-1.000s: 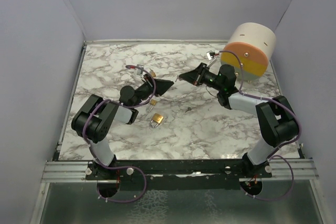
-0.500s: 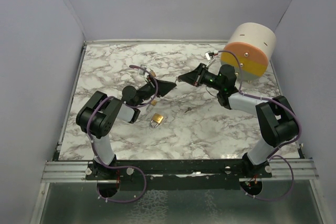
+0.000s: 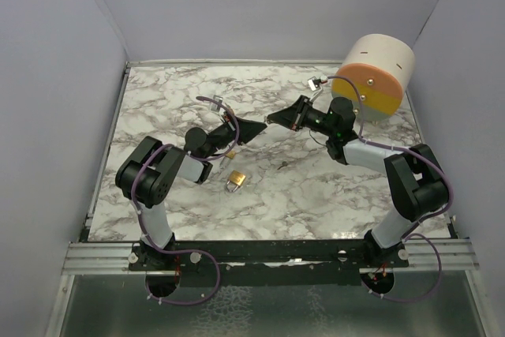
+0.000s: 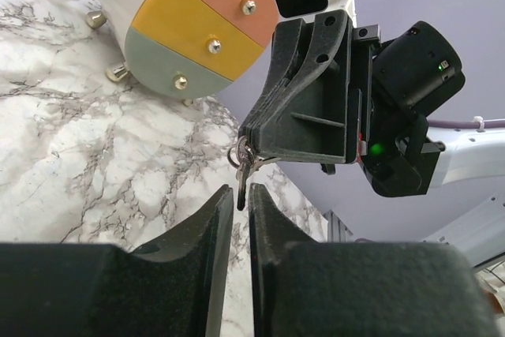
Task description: Unlock with the key
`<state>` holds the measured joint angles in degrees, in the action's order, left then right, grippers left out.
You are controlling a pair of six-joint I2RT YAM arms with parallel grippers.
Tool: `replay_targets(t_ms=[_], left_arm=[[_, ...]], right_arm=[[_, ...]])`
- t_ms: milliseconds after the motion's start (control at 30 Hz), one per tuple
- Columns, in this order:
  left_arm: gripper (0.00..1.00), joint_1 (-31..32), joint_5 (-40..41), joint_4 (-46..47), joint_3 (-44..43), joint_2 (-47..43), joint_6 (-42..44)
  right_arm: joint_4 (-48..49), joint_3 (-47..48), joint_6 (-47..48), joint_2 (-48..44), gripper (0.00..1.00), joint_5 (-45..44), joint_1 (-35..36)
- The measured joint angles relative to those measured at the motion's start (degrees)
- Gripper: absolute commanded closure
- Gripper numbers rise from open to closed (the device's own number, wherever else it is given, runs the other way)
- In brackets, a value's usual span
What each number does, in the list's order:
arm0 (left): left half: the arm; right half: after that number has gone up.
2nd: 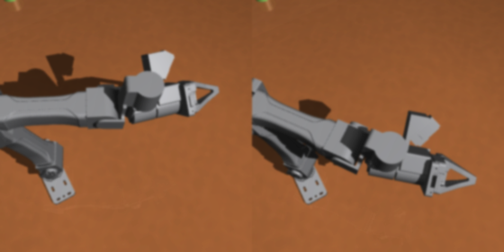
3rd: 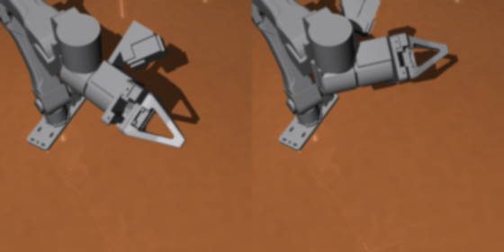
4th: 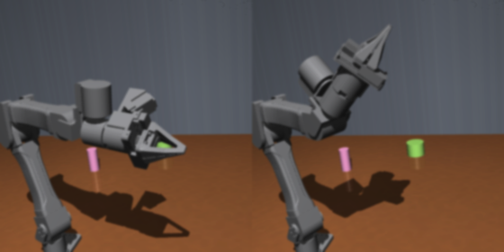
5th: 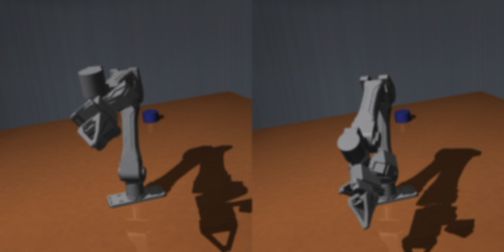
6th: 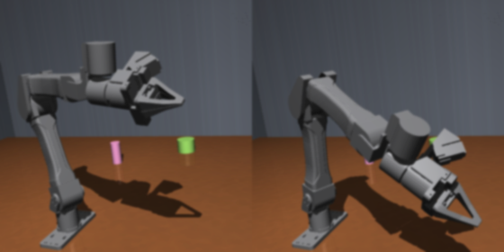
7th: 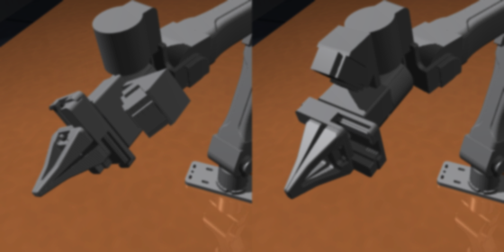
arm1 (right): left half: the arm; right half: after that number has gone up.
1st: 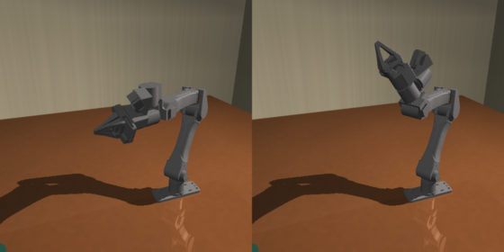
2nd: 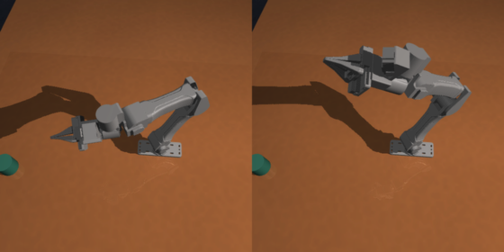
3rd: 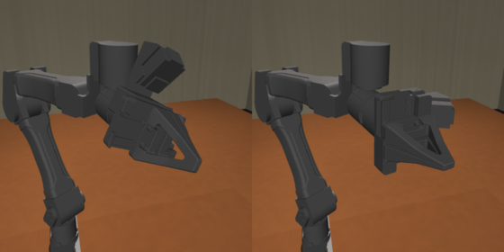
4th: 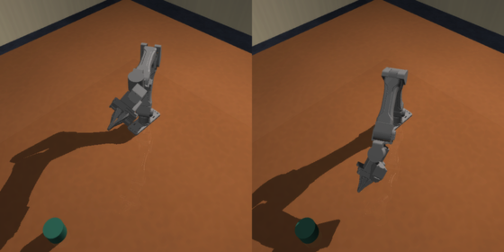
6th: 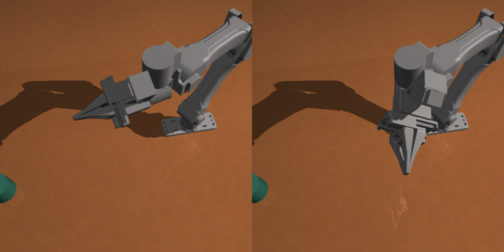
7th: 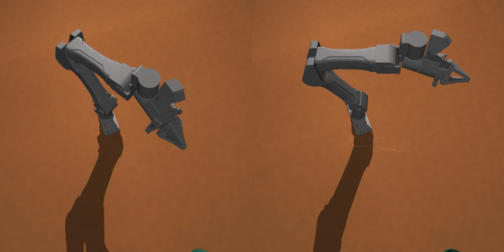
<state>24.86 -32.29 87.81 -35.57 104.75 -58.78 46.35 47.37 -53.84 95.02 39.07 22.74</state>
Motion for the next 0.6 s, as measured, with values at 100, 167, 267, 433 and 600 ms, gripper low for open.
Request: replay_targets(t_ms=[100,167,267,433,600], left_arm=[[0.98,0.0,0.0,0.0,0.0,0.0,0.0],[1.00,0.0,-0.1,0.1,0.0,0.0,-0.2],[1.00,0.0,-0.3,0.2,-0.2,0.0,-0.3],[1.00,0.0,-0.3,0.2,-0.3,0.1,-0.9],[1.00,0.0,-0.7,0.2,-0.9,0.7,-2.4]], right_arm=[[0.0,0.0,0.0,0.0,0.99,0.1,0.0],[0.0,0.0,0.0,0.0,0.99,0.0,0.0],[0.0,-0.1,0.0,0.0,0.97,0.1,0.0],[0.0,-0.1,0.0,0.0,0.71,0.4,-0.1],[0.9,-0.1,-0.2,0.0,0.67,1.2,-0.2]])
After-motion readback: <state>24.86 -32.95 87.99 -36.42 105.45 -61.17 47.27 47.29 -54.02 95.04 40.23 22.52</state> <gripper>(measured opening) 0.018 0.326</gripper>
